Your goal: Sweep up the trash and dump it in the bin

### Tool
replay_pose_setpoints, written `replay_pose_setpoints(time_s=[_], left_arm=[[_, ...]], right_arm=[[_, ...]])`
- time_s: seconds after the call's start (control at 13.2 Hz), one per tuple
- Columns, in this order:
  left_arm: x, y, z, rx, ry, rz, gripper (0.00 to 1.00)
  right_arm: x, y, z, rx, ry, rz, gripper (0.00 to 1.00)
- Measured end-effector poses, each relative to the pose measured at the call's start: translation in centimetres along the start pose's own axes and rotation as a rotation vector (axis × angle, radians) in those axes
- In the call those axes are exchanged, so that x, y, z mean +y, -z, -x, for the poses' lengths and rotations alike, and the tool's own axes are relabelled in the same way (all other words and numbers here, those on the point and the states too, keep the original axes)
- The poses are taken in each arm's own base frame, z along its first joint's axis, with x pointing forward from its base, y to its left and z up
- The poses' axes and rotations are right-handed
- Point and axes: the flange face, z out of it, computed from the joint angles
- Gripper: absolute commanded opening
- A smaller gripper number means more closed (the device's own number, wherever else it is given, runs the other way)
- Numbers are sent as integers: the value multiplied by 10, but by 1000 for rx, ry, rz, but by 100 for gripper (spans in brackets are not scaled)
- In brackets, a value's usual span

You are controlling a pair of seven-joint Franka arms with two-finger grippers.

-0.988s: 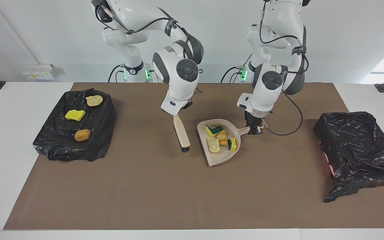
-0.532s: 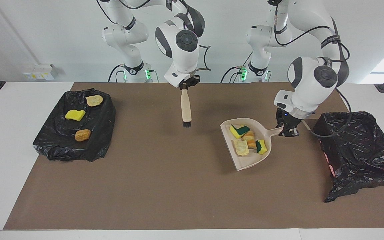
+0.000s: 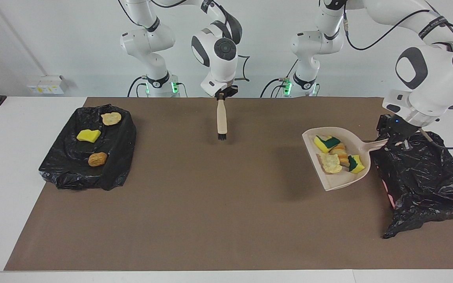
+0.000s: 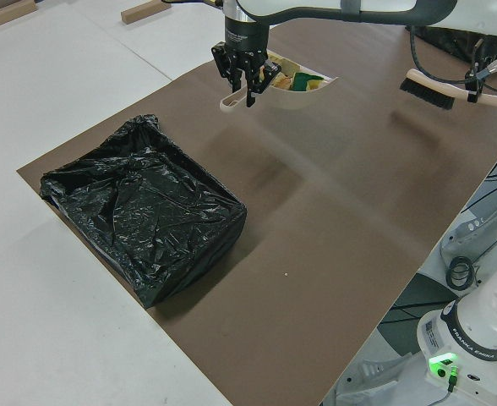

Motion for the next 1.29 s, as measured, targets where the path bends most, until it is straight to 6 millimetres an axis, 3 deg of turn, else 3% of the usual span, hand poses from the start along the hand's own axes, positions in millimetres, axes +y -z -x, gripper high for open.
replay_pose_setpoints(time_s=[0.23, 0.53, 0.68, 0.76, 0.84, 0.91, 0.99, 1.06, 1.29], left_arm=[[0, -7, 80, -1, -71, -9, 0], [14, -5, 177, -19, -138, -66, 0], [22, -6, 231, -51, -168, -90, 0], [23, -1, 258, -97, -180, -88, 0], [18, 5, 276, -145, -185, -90, 0], [11, 11, 281, -177, -188, -99, 0], [4, 14, 282, -214, -200, -106, 0], [-3, 16, 281, -267, -210, -101, 0], [-18, 24, 259, -475, -120, -62, 0]], right_arm=[[-6, -30, 7, 51, 18, -15, 0], [-14, -48, 7, 74, 36, -30, 2], [-15, -54, 3, 75, 33, -37, 9], [-15, -59, 0, 71, 31, -39, 16], [-15, -61, -2, 68, 28, -40, 30], [-14, -61, -3, 69, 26, -41, 48], [-13, -61, -4, 68, 24, -41, 89], [-12, -61, -6, 67, 20, -42, 100], [-12, -54, -17, 84, 19, -63, 100]])
